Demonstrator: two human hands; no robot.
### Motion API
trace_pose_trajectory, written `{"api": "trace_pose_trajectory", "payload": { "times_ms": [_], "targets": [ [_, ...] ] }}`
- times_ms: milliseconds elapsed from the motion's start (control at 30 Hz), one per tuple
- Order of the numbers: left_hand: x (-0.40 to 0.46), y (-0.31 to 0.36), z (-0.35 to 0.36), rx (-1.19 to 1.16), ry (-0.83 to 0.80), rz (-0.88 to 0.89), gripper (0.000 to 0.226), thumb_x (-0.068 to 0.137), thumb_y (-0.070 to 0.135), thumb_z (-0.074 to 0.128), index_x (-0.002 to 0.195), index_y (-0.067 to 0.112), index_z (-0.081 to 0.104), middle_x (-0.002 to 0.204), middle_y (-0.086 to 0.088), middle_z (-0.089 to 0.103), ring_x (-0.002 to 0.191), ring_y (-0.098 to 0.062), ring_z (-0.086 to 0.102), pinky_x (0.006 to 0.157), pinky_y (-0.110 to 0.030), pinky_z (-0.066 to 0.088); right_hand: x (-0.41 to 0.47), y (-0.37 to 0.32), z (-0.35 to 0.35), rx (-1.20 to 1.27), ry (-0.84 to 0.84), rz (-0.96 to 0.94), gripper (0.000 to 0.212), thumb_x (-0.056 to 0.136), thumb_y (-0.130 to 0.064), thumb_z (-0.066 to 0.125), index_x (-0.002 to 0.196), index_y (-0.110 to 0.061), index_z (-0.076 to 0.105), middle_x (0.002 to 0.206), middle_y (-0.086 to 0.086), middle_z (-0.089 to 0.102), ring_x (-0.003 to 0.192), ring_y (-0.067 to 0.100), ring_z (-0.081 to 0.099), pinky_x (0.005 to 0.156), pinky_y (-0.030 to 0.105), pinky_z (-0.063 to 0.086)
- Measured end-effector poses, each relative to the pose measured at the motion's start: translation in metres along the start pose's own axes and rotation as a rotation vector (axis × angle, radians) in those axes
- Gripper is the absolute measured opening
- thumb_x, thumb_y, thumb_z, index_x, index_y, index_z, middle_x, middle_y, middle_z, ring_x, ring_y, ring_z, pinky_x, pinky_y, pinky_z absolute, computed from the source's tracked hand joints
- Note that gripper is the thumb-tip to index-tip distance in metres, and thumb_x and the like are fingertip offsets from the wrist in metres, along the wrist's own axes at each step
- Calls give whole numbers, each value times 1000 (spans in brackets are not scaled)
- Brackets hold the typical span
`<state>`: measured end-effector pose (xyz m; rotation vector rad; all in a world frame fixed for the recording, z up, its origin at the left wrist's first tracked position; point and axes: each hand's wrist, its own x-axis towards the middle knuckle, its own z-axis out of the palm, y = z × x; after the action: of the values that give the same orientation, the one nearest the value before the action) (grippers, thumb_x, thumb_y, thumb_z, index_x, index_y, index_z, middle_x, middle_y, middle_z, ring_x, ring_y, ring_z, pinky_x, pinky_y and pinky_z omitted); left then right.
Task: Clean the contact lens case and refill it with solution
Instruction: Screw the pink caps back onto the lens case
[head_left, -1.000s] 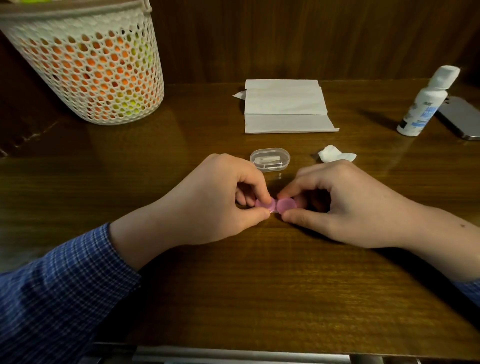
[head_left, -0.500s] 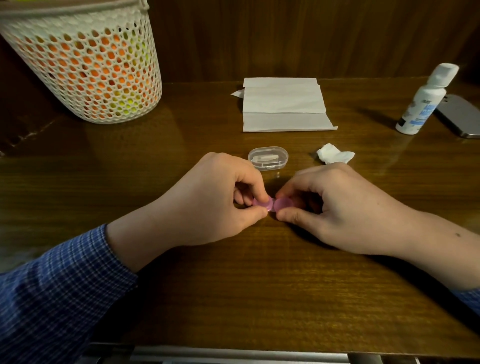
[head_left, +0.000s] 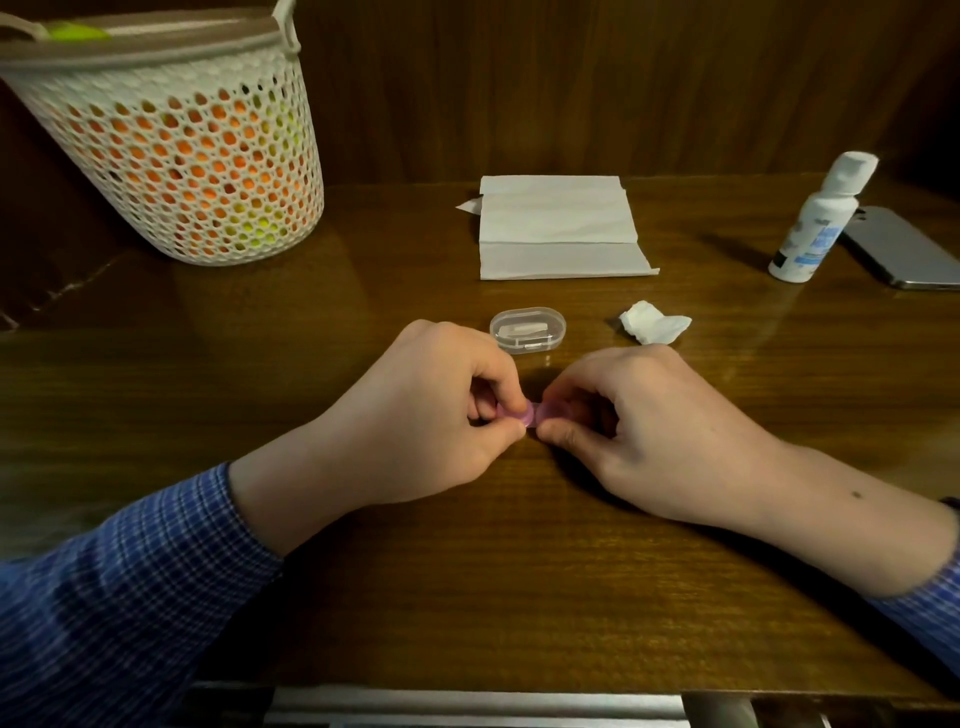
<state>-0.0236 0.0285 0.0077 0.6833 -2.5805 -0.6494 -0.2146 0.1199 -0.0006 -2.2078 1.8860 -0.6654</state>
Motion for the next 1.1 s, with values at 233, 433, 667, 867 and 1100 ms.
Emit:
{"api": "trace_pose_trajectory", "payload": {
  "times_ms": [233,433,667,867,1100],
  "targets": [
    [1,-4,0,-98,-18,-66,11,81,22,85,91,25,81,83,10,74,77,-10,71,66,-23,60,2,7,-4,32,-37,-28,23,88,-47,69,101,-30,76,87,-17,68,79,-3,59,63,10,44],
    [7,-8,-9,-189,-145,-60,15,80,34,84,92,25,81,89,7,73,80,-14,72,67,-34,63,7,18,-14,188,-104,-36,45,81,-60,66,114,-31,74,83,-13,72,78,2,66,63,18,52],
    [25,-28,-16,-245,209,-166,18,88,14,76,97,29,75,85,14,68,70,3,62,58,-14,49,35,44,-18,257,204,117,19,88,-31,74,108,-32,74,90,-13,71,77,10,65,66,22,56],
    [41,-37,5,-12,55,-190,49,87,29,77,132,34,58,116,20,60,100,0,55,71,-12,41,61,32,-4,-16,52,-50,30,86,-33,77,115,-28,75,109,-10,71,97,8,64,85,36,60],
    [40,-42,2,-180,131,-170,26,89,25,78,114,30,72,99,18,69,86,7,62,65,-7,46,57,28,-5,-28,107,-150,31,91,-38,67,118,-27,76,106,-10,78,90,6,68,79,28,61]
  ]
}}
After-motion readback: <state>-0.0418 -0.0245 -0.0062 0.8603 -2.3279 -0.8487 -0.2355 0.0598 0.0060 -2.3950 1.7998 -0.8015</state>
